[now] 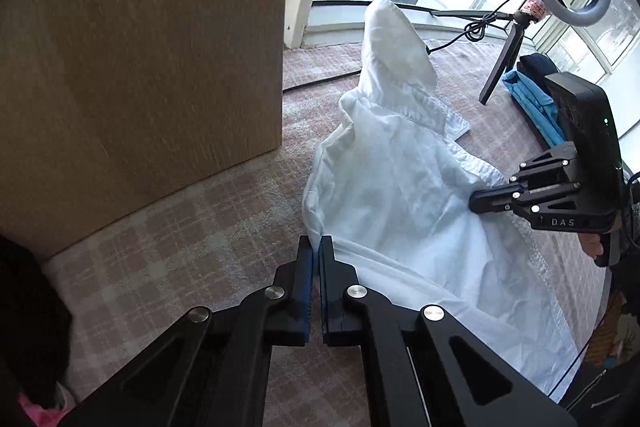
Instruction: Fold clothes
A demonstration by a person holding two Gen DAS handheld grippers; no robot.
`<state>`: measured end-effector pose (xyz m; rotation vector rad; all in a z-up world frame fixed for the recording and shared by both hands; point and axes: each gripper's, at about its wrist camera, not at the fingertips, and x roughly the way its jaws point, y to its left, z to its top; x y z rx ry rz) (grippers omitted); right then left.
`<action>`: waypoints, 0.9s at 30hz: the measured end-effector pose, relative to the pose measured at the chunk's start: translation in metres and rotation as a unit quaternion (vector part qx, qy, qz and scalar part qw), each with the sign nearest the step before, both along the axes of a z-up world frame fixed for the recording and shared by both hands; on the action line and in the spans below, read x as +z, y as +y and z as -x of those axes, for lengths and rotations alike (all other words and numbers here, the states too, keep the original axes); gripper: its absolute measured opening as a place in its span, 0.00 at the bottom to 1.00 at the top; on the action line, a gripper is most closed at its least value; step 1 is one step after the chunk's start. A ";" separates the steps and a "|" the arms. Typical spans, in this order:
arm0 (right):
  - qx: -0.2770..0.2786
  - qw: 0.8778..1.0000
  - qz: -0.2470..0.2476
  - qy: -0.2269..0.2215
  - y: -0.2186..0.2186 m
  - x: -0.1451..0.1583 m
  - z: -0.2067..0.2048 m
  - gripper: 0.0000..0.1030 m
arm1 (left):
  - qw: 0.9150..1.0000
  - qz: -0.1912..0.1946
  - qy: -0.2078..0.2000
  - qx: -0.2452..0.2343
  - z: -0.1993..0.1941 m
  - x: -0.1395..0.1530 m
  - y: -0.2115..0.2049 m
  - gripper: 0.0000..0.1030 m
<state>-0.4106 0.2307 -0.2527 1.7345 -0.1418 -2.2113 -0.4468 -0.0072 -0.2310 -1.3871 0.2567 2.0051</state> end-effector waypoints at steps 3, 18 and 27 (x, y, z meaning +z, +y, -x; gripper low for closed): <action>-0.003 1.000 -0.018 0.009 0.002 0.006 0.001 0.00 | 0.999 0.045 0.025 -0.010 0.002 -0.008 0.012 0.02; -0.031 0.999 0.020 0.031 0.021 0.025 0.017 0.05 | 0.996 0.084 0.030 0.012 0.007 -0.026 0.013 0.02; 0.000 0.999 0.019 0.040 -0.021 0.016 0.032 0.08 | 0.996 0.078 0.030 0.017 0.008 -0.017 0.007 0.08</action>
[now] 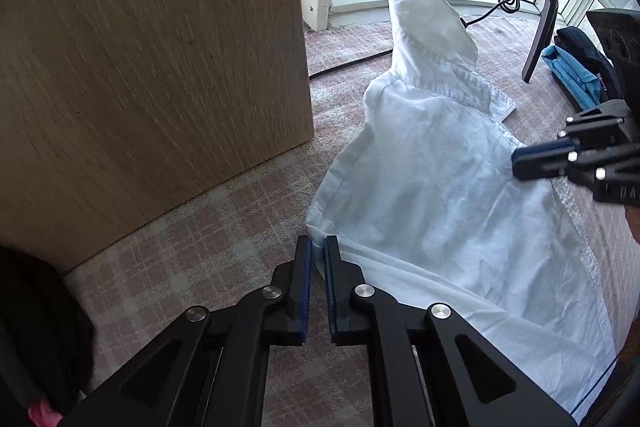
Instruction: Fold clothes
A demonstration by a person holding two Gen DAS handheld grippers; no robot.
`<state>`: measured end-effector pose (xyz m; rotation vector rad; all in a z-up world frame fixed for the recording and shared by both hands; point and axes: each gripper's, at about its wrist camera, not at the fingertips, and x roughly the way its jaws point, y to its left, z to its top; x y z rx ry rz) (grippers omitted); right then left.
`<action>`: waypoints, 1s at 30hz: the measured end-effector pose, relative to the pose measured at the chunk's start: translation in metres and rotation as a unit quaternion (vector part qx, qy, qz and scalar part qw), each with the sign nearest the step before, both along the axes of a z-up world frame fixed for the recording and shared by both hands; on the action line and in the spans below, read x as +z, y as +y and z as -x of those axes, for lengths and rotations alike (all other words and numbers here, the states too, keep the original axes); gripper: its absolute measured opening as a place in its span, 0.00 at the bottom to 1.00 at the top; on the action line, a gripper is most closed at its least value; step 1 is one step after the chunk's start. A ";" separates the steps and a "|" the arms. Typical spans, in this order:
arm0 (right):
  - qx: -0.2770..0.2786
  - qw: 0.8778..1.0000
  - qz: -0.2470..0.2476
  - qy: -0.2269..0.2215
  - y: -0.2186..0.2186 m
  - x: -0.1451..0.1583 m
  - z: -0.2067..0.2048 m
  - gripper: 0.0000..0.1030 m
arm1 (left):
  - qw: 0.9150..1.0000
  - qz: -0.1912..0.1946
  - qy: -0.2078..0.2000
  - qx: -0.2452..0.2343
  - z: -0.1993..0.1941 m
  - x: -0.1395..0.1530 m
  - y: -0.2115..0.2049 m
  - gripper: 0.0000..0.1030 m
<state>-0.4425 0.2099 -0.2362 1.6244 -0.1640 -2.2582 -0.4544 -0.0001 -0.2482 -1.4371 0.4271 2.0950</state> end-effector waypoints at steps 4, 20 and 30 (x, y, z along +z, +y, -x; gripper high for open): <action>0.046 0.995 -0.084 0.000 -0.039 -0.014 0.004 0.03 | 1.000 -0.002 0.013 0.002 -0.022 0.026 -0.024 0.13; 0.143 0.988 0.025 -0.047 -0.130 -0.022 -0.033 0.00 | 0.988 -0.103 -0.107 -0.030 -0.145 0.003 -0.029 0.15; 0.172 0.983 0.034 -0.057 -0.142 -0.002 -0.047 0.04 | 0.982 -0.139 -0.125 0.002 -0.171 0.017 -0.060 0.16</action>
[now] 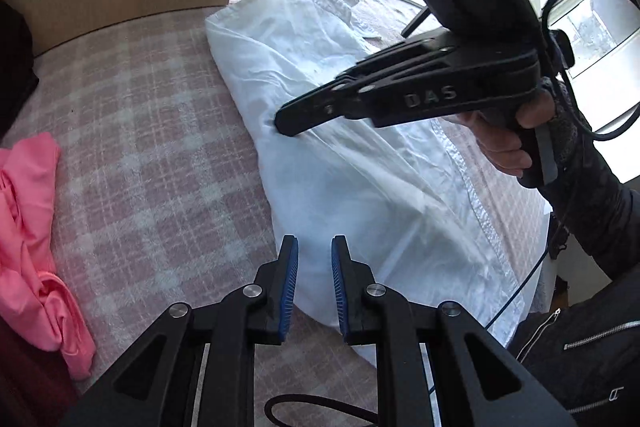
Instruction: Fold clothes
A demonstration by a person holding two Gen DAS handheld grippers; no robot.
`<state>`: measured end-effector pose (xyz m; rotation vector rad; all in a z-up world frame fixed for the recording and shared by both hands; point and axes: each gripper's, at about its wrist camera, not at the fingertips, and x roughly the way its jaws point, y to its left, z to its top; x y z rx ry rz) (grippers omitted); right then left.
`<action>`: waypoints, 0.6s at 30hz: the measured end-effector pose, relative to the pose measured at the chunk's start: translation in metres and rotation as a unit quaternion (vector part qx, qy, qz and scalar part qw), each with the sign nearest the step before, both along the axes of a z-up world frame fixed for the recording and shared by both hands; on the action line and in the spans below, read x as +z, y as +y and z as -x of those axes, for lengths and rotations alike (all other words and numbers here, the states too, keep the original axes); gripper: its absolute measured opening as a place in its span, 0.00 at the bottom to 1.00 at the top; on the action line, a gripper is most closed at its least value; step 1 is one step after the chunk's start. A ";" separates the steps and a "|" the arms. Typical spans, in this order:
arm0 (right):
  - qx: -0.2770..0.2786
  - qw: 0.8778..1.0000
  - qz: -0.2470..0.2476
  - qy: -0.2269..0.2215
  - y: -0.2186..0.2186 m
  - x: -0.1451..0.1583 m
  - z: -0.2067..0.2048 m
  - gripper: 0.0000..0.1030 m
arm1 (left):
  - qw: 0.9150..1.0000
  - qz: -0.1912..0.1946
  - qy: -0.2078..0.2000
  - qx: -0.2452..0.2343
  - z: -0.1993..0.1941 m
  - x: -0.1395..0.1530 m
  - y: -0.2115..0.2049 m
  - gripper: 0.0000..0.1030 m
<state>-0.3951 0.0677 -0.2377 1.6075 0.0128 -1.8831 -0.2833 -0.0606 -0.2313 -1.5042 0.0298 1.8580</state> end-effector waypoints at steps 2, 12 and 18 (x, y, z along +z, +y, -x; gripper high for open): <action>-0.002 1.000 -0.022 0.006 -0.006 -0.013 -0.001 0.04 | 1.000 0.026 0.000 -0.010 -0.007 -0.011 0.003 0.20; -0.046 0.998 0.039 -0.027 0.037 0.033 -0.057 0.05 | 0.999 -0.008 0.045 -0.002 -0.018 0.027 0.011 0.19; -0.091 0.994 0.008 -0.060 0.043 -0.012 -0.085 0.00 | 0.995 0.065 0.058 -0.041 -0.015 -0.013 0.036 0.17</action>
